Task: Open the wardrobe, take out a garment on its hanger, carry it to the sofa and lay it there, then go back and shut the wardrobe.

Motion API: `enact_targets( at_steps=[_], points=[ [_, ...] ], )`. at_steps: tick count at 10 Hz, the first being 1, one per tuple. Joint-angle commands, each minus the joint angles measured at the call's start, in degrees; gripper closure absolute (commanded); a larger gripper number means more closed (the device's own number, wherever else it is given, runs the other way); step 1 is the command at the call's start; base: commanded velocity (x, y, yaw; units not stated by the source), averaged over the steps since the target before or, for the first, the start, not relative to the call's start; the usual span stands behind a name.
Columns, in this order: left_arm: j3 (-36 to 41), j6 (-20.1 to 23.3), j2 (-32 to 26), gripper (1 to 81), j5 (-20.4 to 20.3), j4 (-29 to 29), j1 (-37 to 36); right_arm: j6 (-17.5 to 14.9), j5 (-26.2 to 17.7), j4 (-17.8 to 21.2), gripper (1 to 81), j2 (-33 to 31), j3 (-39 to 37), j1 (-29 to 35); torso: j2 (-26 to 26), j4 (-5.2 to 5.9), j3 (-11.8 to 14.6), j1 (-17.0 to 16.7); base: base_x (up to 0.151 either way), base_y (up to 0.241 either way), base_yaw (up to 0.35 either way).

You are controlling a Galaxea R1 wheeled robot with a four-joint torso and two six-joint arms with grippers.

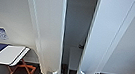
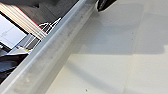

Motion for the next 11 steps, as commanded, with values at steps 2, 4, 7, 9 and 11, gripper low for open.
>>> enact_targets(
  at_steps=[2, 4, 7, 9, 11],
  points=[
    [20.61, -0.93, -14.59, 1.0, -3.96, 6.80, 8.75, 1.77, 3.03, -8.08, 1.0, -16.44, 16.68, -9.11, 0.00, -0.02, 0.02, 0.00, 0.000, 0.000, 0.000],
    [23.25, -0.75, -22.68, 1.0, -10.03, 8.45, 14.10, 1.77, 9.88, -10.82, 1.0, -24.35, 19.86, -14.74, 0.00, -0.02, 0.05, 0.00, 0.000, 0.000, 0.000],
    [19.76, -0.92, -32.62, 1.0, -24.94, 12.07, 28.94, 2.47, 18.76, -11.70, 1.0, -35.51, 21.89, -21.25, -0.02, -0.02, 0.11, 0.00, 0.000, 0.000, 0.000],
    [11.36, -1.54, -35.09, 1.0, -39.92, 12.42, 40.51, 3.17, 26.89, -10.76, 1.0, -41.65, 18.40, -25.80, -0.04, -0.02, 0.13, -0.05, 0.000, 0.000, 0.000],
    [-0.76, -6.78, -32.04, 1.0, -52.10, 12.33, 50.56, 10.09, 30.11, -7.06, 1.0, -44.32, 8.77, -31.50, -0.13, -0.02, 0.18, -0.18, 0.000, 0.000, 0.000]
  ],
)
